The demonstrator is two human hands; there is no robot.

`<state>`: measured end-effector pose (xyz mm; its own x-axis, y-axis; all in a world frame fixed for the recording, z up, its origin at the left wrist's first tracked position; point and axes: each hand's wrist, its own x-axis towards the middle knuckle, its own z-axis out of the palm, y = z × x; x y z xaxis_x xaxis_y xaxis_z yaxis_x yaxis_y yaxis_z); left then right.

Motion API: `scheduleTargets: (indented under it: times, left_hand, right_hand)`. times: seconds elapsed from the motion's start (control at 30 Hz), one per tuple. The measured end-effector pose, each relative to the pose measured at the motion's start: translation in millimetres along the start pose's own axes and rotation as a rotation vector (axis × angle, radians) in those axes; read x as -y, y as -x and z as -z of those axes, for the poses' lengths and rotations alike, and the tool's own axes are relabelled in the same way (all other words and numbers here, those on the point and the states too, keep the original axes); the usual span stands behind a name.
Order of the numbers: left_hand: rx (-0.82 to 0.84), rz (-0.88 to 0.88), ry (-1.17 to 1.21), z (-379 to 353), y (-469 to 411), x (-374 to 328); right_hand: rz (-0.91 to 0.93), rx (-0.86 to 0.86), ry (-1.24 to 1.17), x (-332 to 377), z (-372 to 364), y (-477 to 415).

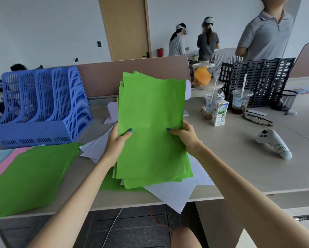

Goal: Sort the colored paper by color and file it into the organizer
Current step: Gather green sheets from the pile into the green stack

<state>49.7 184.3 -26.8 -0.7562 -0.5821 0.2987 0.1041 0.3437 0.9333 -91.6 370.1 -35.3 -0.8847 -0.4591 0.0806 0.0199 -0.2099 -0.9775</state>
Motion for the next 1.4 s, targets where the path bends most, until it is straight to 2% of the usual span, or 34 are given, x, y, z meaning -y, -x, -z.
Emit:
scheduleTargets:
  times: [0.17,0.3,0.53,0.63,0.77,0.87,0.97,1.23,1.4]
  left_hand:
    - [-0.143,-0.181,-0.078,6.8,-15.6,-29.0]
    - [-0.124,-0.2,0.055,16.4,-17.1,-36.3]
    - [-0.137,-0.196,0.074,25.3,-22.6,-52.8]
    - [-0.165,-0.247,-0.013,28.4,-33.9,-57.6]
    - [-0.266,-0.383,-0.225,24.5,-38.8,-67.9]
    - [-0.276,-0.429,-0.154,18.8,-41.9,-81.5]
    - [-0.185,-0.274,-0.085,9.3,-33.3,-73.8]
    - [-0.062,-0.131,0.08,10.9,-33.2,-23.6]
    - [-0.111,-0.115,0.109,11.0,-38.4,-26.2]
  right_hand:
    - [0.189,0.001,-0.06,40.3,-20.7,-1.3]
    - [0.173,0.024,-0.063,47.3,-27.1,3.7]
    - [0.175,0.1,0.035,56.7,-33.9,5.1]
    - [0.213,0.112,0.105,62.3,-34.9,2.7]
    - [0.372,0.056,0.313,67.0,-41.6,-0.8]
    - [0.504,-0.028,0.371,72.5,-50.4,-5.3]
    - [0.492,-0.02,0.257,70.4,-51.8,-2.2]
    - [0.295,-0.055,0.156,35.8,-32.8,-5.4]
    - [0.26,-0.102,0.073,30.0,-31.4,-10.6]
